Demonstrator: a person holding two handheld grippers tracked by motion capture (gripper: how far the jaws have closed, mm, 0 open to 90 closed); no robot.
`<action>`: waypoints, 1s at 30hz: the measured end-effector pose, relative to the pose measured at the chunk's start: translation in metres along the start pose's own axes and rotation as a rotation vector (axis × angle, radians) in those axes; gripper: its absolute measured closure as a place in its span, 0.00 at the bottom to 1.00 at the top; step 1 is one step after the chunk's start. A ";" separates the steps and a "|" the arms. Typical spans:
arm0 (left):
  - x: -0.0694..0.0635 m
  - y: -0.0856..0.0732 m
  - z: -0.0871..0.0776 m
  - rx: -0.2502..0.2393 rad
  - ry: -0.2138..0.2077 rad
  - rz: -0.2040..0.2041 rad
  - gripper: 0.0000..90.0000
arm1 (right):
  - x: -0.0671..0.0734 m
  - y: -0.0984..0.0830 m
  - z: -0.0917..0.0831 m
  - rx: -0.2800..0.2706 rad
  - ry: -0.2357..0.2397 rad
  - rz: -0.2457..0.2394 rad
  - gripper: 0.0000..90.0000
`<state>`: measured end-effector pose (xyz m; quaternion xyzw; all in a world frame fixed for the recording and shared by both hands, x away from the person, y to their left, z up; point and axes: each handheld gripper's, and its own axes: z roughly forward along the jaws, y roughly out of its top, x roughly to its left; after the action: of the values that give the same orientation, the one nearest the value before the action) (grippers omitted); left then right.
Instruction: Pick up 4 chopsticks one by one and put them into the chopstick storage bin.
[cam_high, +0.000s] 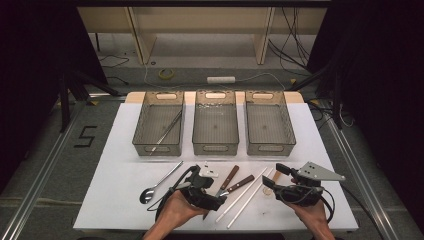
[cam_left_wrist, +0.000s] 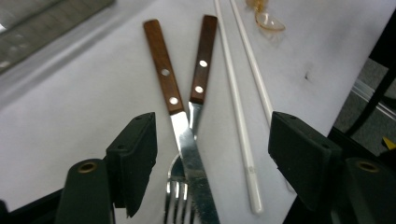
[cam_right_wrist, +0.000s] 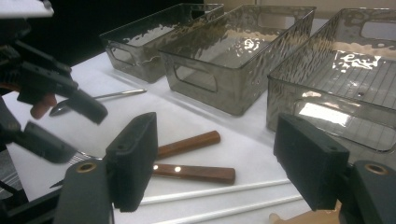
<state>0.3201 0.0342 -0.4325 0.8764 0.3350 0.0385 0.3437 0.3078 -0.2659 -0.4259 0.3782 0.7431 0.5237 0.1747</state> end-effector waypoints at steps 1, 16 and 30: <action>-0.001 0.000 0.002 0.009 -0.006 0.006 0.37 | 0.000 0.000 0.000 0.002 0.000 0.000 0.35; -0.015 0.002 0.023 0.086 -0.030 0.035 0.47 | -0.001 0.000 0.000 0.002 0.003 0.000 0.35; -0.019 0.005 0.032 0.122 -0.041 0.045 0.54 | -0.002 -0.001 -0.002 -0.002 0.010 0.004 0.35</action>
<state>0.3178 0.0012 -0.4512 0.9036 0.3099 0.0080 0.2956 0.3076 -0.2683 -0.4260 0.3770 0.7425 0.5268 0.1704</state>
